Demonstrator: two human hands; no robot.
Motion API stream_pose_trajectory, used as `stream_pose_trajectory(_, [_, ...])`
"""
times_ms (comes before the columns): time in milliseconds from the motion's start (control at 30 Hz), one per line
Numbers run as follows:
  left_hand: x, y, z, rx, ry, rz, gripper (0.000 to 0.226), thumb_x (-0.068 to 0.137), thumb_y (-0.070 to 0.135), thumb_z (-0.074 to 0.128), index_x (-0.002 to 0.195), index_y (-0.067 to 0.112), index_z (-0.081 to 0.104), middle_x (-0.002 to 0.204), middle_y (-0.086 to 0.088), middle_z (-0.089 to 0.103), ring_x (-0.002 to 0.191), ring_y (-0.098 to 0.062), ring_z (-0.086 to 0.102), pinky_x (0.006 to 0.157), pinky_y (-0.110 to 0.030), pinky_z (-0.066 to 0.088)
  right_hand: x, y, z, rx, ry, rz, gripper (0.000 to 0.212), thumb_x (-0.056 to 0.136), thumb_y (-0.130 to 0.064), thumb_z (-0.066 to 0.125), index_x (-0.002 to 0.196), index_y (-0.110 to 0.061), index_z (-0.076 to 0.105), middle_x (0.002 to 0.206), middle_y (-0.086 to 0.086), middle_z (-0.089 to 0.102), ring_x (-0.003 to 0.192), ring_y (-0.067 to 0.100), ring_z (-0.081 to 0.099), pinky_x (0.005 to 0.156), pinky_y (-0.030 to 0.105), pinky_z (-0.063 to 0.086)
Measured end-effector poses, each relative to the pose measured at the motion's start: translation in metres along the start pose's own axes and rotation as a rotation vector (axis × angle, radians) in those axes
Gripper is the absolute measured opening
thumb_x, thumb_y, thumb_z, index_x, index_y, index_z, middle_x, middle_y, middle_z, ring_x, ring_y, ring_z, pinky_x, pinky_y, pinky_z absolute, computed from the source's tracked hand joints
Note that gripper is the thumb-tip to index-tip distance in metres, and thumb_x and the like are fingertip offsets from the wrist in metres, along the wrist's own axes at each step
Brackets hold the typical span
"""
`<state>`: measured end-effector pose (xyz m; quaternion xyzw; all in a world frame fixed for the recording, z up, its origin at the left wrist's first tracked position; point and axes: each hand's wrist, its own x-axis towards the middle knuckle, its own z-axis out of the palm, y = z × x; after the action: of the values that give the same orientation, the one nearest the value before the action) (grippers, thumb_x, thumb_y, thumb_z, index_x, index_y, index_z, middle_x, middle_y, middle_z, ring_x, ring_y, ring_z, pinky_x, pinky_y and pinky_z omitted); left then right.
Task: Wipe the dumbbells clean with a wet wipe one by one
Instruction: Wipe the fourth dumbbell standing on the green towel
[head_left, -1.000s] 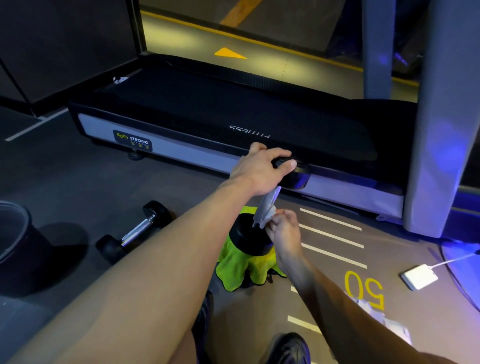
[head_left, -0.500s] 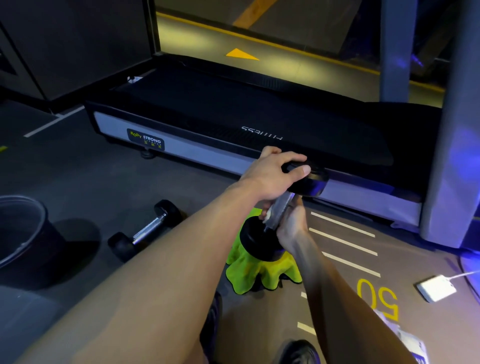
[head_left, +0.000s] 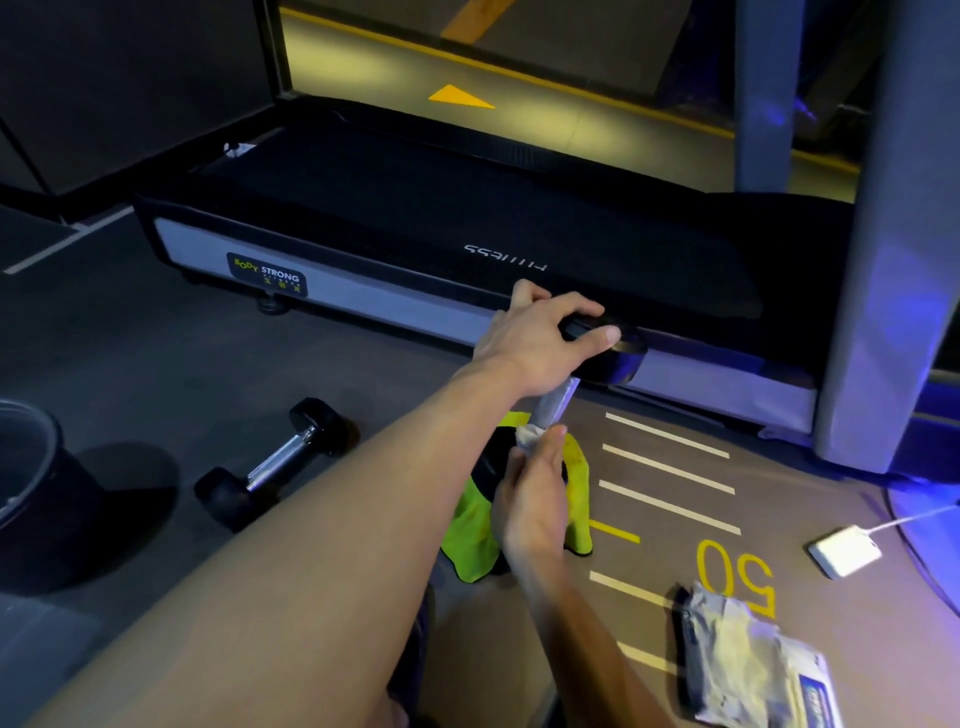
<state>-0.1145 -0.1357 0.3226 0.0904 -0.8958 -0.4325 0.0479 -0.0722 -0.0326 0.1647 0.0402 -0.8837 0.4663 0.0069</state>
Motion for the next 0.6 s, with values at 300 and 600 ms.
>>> stream_pose_trajectory(300, [0.0, -0.002, 0.003, -0.026, -0.007, 0.017, 0.037, 0.088, 0.069, 0.062, 0.121, 0.054, 0.06, 0.129, 0.009, 0.035, 0.124, -0.021, 0.05, 0.105, -0.045, 0.048, 0.009, 0.001, -0.025, 0.002, 0.154, 0.052, 0.02, 0.088, -0.039, 0.077, 0.094, -0.021, 0.07, 0.086, -0.001, 0.076, 0.087, 0.027, 0.07, 0.075, 0.038, 0.052])
stream_pose_trajectory(600, [-0.002, 0.0, 0.002, -0.034, -0.011, 0.014, 0.038, 0.089, 0.067, 0.062, 0.124, 0.052, 0.06, 0.129, 0.008, 0.034, 0.123, -0.022, 0.048, 0.102, -0.042, 0.049, 0.027, -0.016, -0.012, 0.02, 0.072, 0.153, 0.034, 0.085, -0.04, 0.077, 0.094, -0.015, 0.057, 0.09, 0.008, 0.071, 0.091, 0.035, 0.065, 0.072, 0.036, 0.045])
